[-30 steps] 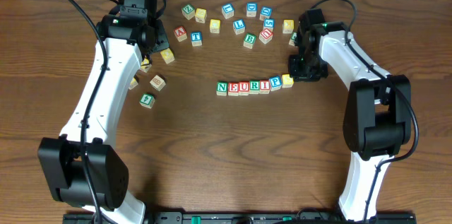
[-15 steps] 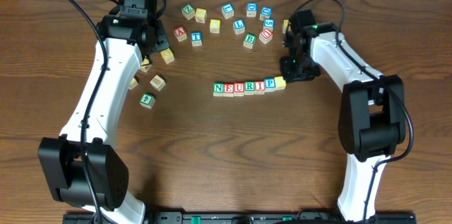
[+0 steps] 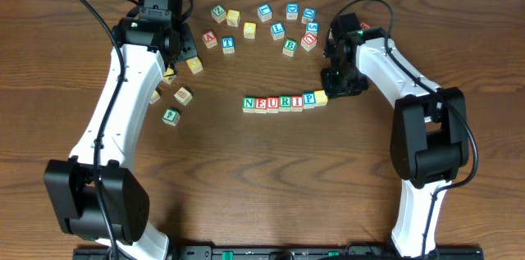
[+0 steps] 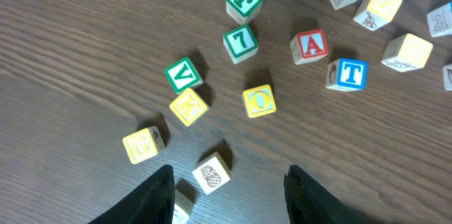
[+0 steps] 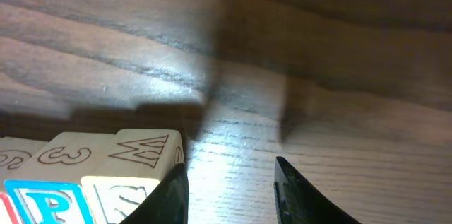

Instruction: Spell out NEURIPS

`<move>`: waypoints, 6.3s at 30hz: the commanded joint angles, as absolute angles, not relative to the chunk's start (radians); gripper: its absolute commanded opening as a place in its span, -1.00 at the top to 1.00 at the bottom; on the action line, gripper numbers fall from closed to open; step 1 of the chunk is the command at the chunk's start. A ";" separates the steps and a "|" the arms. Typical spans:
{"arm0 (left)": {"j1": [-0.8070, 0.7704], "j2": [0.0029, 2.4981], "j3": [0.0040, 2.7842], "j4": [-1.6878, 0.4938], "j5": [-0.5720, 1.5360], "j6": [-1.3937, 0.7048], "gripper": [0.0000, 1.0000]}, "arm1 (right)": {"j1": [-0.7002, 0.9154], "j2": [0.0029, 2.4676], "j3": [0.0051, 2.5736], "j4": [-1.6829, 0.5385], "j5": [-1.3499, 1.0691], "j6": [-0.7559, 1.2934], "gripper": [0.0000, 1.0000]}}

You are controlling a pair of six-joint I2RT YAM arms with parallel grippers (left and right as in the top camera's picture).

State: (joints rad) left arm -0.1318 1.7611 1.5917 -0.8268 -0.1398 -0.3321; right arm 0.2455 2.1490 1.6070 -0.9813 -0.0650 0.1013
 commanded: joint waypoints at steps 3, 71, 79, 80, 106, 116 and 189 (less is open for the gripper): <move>-0.130 1.760 1.576 -0.829 -0.123 -0.316 0.01 | 0.249 2.139 1.608 -1.008 -0.112 0.143 0.31; -0.130 1.760 1.576 -0.829 -0.123 -0.315 0.01 | 0.426 2.143 1.623 -0.869 -0.010 0.396 0.97; -0.130 1.760 1.576 -0.829 -0.123 -0.315 0.01 | 0.426 2.143 1.623 -0.879 -0.010 0.396 0.98; -0.130 1.760 1.576 -0.829 -0.123 -0.315 0.01 | 0.427 2.143 1.623 -0.881 -0.010 0.396 0.98; -0.130 1.760 1.576 -0.829 -0.123 -0.315 0.01 | 0.370 2.143 1.653 -0.879 -0.010 0.396 0.92; -0.130 1.760 1.576 -0.829 -0.123 -0.315 0.01 | 0.356 2.143 1.645 -0.912 -0.014 0.396 0.91; -0.130 1.845 1.559 -0.936 0.016 -0.254 0.10 | 0.217 2.048 1.598 -1.073 -0.027 0.318 0.78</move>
